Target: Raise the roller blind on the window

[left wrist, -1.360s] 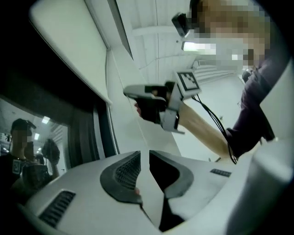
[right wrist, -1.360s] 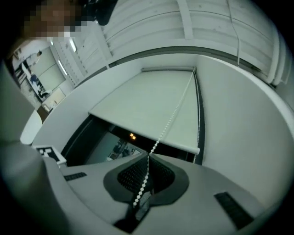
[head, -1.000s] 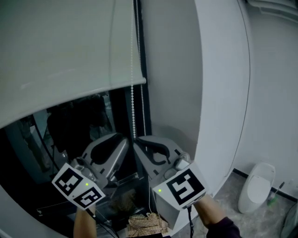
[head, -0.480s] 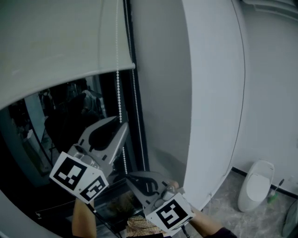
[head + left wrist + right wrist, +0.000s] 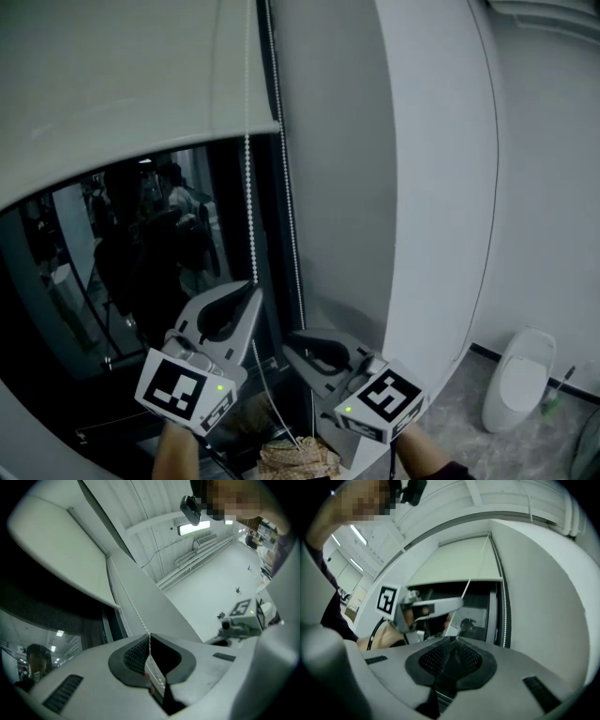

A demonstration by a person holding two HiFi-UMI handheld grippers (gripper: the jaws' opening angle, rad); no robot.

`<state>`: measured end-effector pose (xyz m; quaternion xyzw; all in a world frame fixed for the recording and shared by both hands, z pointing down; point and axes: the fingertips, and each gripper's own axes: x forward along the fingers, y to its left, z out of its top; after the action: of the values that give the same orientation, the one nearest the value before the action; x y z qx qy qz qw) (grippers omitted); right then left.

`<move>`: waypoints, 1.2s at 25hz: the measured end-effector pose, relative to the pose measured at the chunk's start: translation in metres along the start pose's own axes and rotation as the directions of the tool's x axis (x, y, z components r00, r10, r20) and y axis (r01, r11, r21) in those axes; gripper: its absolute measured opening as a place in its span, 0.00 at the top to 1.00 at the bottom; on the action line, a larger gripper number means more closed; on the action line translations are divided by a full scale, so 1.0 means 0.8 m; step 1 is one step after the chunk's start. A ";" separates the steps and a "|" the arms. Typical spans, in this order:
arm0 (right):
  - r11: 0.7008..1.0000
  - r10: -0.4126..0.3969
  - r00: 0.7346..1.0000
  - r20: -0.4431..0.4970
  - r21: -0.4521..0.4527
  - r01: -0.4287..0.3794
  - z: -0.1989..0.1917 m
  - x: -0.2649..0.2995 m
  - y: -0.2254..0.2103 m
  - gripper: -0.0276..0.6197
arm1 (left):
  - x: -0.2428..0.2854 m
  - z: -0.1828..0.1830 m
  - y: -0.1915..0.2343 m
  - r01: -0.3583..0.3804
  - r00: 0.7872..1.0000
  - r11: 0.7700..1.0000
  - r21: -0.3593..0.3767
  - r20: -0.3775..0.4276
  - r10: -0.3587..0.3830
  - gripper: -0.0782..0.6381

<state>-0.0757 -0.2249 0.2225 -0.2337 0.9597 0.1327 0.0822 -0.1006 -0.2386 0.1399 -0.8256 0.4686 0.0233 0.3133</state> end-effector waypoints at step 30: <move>0.951 -0.091 0.981 0.169 -0.278 0.136 0.136 0.046 -0.040 0.94 | -0.055 -0.108 -0.084 0.169 0.980 0.937 -0.307 -0.051 -0.193 0.86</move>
<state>-0.0823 -0.2363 0.1042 -0.2869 0.9059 0.2838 0.1287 -0.0942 -0.2276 0.2574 -0.9035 0.3939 0.0322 0.1657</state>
